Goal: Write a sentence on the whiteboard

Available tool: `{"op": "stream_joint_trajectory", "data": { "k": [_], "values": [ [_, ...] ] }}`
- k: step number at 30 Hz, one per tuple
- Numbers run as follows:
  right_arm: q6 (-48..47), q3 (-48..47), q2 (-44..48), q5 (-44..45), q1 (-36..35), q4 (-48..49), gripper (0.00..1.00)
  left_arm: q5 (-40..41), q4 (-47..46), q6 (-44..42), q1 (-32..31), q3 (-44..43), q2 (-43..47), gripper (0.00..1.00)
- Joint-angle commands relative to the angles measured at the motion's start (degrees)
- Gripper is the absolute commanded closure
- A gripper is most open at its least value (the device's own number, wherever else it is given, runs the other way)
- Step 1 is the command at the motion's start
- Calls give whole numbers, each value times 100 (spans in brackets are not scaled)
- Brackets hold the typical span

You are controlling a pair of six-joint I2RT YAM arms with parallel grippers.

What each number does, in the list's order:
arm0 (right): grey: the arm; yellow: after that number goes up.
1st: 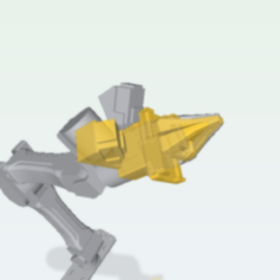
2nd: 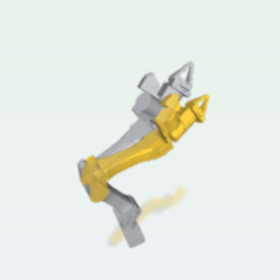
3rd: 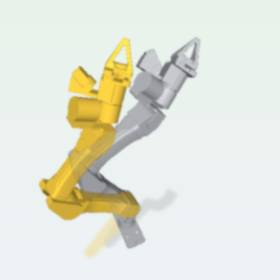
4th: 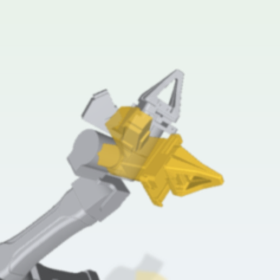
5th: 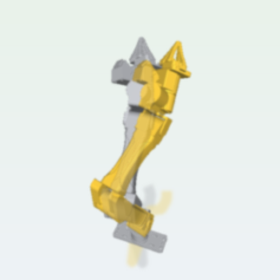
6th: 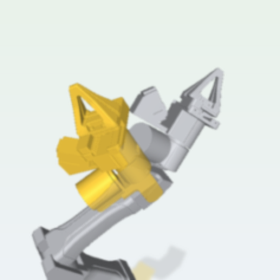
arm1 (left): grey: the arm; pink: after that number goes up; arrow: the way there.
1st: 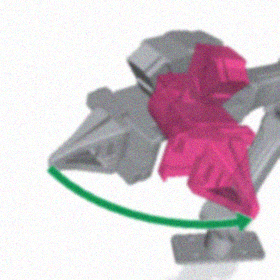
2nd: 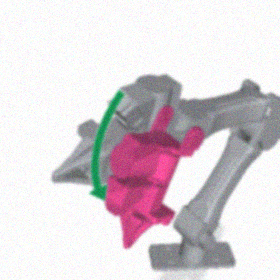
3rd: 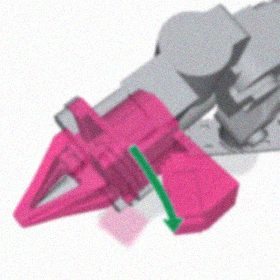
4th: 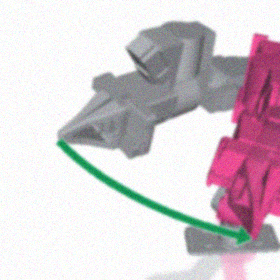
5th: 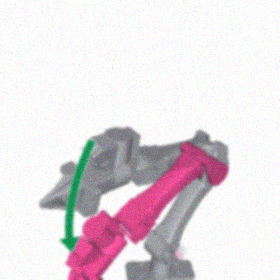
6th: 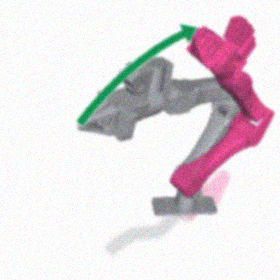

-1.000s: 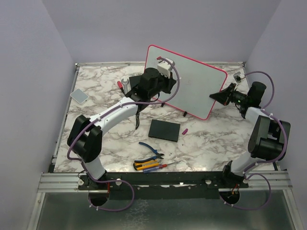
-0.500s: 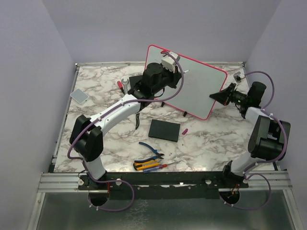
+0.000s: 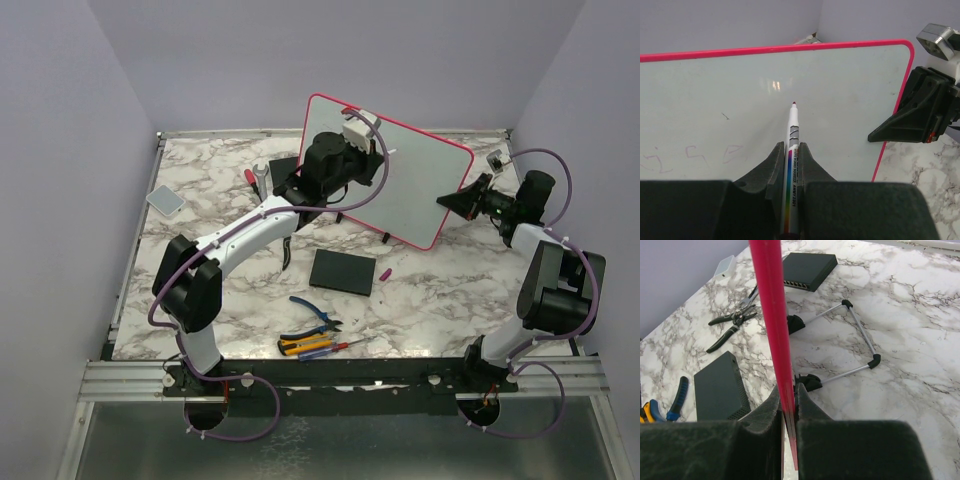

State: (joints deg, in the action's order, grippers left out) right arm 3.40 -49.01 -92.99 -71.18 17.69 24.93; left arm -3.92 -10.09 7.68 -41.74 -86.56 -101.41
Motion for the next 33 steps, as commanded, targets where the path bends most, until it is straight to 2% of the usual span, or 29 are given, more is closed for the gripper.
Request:
{"op": "stream_joint_trajectory", "data": {
  "k": [1,20,33],
  "values": [
    [-138,85,-192,407,-24,-252,99,107,-173,1,-38,-73,-73,100],
    [-78,95,-190,375,-27,-154,99,111,-225,-100,-74,12,-151,100],
    [-50,100,-210,350,-21,-123,99,139,-583,-69,-77,406,-126,100]
  ]
}}
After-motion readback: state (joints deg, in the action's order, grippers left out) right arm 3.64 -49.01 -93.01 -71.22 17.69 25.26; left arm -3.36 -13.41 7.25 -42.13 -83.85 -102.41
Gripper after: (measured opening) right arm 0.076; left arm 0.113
